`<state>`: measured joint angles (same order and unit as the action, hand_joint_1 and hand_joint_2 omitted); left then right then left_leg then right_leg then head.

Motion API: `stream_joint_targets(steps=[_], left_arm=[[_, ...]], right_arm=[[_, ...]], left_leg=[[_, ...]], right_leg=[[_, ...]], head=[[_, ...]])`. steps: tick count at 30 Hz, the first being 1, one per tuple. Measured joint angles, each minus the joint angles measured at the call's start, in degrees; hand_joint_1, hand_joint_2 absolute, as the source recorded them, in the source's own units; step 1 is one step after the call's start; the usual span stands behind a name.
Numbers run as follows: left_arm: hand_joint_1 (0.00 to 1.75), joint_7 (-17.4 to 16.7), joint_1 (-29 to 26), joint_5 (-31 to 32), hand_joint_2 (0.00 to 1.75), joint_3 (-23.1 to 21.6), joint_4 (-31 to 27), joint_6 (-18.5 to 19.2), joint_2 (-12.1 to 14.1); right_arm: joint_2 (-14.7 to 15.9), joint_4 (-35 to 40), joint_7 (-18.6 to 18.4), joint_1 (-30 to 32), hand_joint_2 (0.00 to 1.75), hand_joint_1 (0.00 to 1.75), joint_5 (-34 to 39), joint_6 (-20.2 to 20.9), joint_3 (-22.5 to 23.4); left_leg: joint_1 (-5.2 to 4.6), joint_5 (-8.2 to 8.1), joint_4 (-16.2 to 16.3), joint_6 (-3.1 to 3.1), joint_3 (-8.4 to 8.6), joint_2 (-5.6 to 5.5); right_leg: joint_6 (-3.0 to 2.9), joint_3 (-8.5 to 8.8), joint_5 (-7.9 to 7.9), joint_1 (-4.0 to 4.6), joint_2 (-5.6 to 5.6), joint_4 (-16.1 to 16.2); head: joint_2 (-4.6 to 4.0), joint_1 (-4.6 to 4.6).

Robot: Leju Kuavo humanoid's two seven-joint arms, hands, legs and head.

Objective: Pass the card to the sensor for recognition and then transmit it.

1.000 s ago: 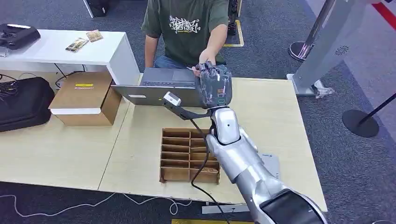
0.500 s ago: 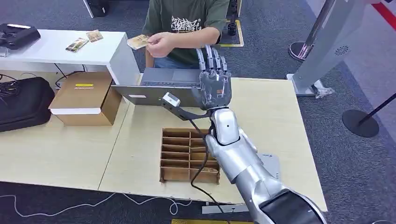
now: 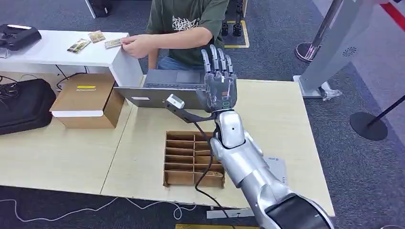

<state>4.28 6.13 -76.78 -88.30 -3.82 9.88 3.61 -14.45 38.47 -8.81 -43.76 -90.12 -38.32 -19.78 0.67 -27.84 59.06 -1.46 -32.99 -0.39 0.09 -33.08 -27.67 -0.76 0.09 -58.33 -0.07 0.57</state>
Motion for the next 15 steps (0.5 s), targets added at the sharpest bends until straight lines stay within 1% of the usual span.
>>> stream_joint_targets(steps=[7,11,15], left_arm=[[0.0,0.0,0.0,0.1,0.0,0.0,0.0,0.0,0.0],[0.0,0.1,0.0,-0.1,0.0,0.0,0.0,0.0,0.0],[0.0,0.2,-0.1,-0.5,0.0,0.0,0.0,0.0,0.1]], right_arm=[[0.0,0.0,-0.5,0.1,1.75,0.0,0.0,0.0,0.0],[0.1,0.2,-1.9,0.3,1.75,0.0,0.0,0.0,0.0],[0.9,2.0,-3.3,1.3,1.75,0.0,0.0,0.2,0.0]], left_leg=[[0.0,0.0,0.0,0.0,0.0,0.0],[0.0,0.0,0.0,0.0,0.01,0.0],[0.0,0.0,0.0,0.0,0.01,0.0]], right_leg=[[0.0,0.0,0.0,0.0,0.0,0.0],[0.0,-0.01,0.0,0.0,0.01,0.0],[0.0,-0.01,0.0,0.0,0.01,0.0]], head=[[0.0,0.0],[0.0,0.0],[0.0,0.0]])
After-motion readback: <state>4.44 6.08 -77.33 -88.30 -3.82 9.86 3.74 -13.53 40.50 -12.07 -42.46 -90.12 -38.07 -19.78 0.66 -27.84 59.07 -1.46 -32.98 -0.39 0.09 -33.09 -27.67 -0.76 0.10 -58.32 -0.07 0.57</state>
